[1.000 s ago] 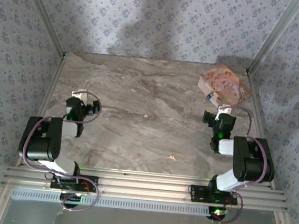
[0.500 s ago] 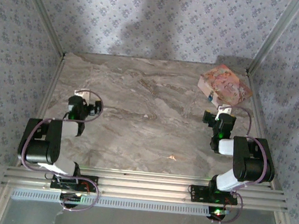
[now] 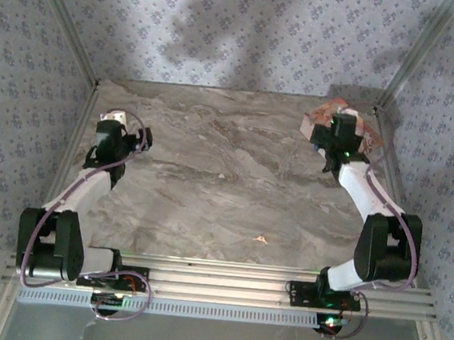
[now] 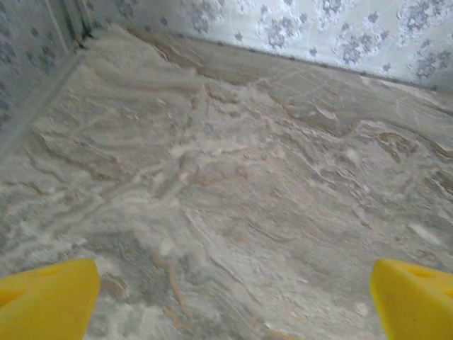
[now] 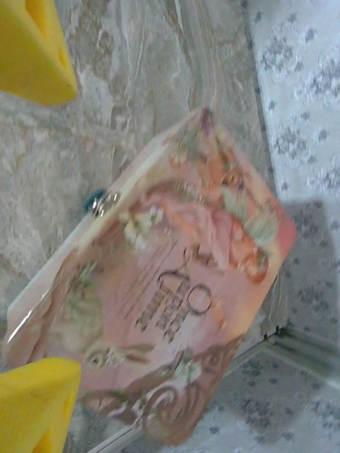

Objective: Unlock a padlock with a key

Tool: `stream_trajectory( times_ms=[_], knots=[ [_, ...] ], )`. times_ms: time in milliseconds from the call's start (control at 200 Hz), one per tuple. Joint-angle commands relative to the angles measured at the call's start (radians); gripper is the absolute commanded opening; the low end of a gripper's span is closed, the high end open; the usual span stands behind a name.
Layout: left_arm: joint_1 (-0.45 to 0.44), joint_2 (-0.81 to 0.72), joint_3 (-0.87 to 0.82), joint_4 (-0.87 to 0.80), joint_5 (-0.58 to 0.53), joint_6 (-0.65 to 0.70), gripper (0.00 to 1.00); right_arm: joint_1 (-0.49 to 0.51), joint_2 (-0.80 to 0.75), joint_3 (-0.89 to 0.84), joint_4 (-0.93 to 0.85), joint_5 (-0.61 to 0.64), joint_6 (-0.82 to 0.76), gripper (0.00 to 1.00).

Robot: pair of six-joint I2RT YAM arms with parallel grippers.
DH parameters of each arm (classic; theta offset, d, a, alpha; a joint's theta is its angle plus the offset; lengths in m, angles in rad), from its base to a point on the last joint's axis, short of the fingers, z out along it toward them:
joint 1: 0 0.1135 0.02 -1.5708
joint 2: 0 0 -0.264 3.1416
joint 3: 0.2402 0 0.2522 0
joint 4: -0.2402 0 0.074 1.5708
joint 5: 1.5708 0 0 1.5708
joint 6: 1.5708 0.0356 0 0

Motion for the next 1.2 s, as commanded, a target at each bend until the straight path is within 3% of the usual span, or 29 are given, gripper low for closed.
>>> stream_trajectory(
  times_ms=[0, 170, 430, 675, 854, 1029, 1194],
  knots=[
    [-0.017, 0.018, 0.07, -0.156, 0.118, -0.077, 0.96, 0.061, 0.128, 0.182, -0.305, 0.11, 0.034, 0.94],
    [-0.049, 0.086, 0.192, -0.314, 0.235, -0.075, 0.94, 0.062, 0.405, 0.574, -0.628, 0.131, 0.103, 0.97],
    [-0.07, 0.171, 0.314, -0.472, 0.386, -0.022, 0.94, 0.042, 0.739, 0.972, -0.869, 0.1, 0.104, 1.0],
    [-0.073, 0.195, 0.306, -0.494, 0.398, -0.024, 0.95, 0.031, 0.816, 1.039, -0.833, -0.133, -0.049, 0.96],
    [-0.073, 0.24, 0.331, -0.502, 0.408, -0.04, 0.94, 0.075, 0.812, 1.014, -0.815, -0.291, -0.188, 0.93],
    [-0.073, 0.255, 0.34, -0.506, 0.415, -0.051, 0.95, 0.139, 0.807, 1.014, -0.844, -0.36, -0.304, 0.93],
    [-0.074, 0.253, 0.345, -0.516, 0.417, -0.064, 0.95, 0.186, 0.788, 0.979, -0.832, -0.454, -0.318, 0.91]
  ],
)
